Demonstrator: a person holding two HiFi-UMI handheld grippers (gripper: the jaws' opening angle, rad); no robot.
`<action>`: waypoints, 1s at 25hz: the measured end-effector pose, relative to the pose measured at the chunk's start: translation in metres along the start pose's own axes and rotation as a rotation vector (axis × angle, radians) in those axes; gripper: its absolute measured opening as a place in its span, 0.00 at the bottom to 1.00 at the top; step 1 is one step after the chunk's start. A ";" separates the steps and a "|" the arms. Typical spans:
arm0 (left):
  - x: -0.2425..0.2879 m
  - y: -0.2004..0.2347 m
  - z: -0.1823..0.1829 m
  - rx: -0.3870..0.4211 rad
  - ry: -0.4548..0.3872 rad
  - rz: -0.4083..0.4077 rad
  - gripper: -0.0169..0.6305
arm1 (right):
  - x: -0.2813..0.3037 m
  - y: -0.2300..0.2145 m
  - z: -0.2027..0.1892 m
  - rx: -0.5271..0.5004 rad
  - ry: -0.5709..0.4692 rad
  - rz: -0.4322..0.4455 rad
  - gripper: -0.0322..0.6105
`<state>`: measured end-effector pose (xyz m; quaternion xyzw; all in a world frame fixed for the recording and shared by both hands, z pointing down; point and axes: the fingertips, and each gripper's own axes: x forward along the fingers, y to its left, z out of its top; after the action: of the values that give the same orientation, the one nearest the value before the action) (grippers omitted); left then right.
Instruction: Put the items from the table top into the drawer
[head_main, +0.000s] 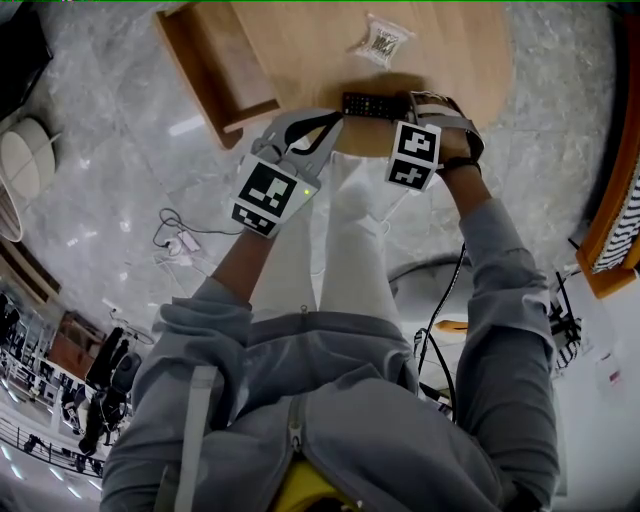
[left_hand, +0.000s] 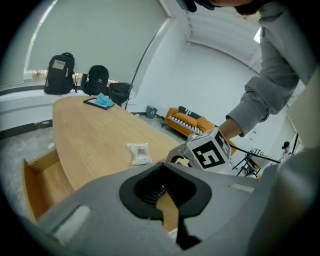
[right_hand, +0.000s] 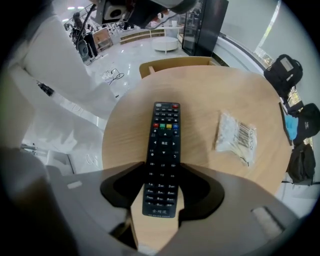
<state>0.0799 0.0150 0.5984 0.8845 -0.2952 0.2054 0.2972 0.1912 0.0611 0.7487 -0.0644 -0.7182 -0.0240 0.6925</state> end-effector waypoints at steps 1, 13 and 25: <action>-0.001 0.000 -0.001 -0.003 0.000 0.000 0.03 | 0.000 0.000 0.000 0.018 0.001 0.007 0.38; -0.031 0.014 -0.014 -0.029 -0.019 0.016 0.03 | -0.029 0.003 0.025 0.150 -0.024 -0.056 0.37; -0.079 0.053 -0.023 -0.099 -0.093 0.119 0.03 | -0.086 -0.022 0.122 0.549 -0.241 -0.093 0.37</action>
<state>-0.0171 0.0276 0.5940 0.8582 -0.3707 0.1664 0.3137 0.0700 0.0491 0.6589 0.1557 -0.7769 0.1471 0.5921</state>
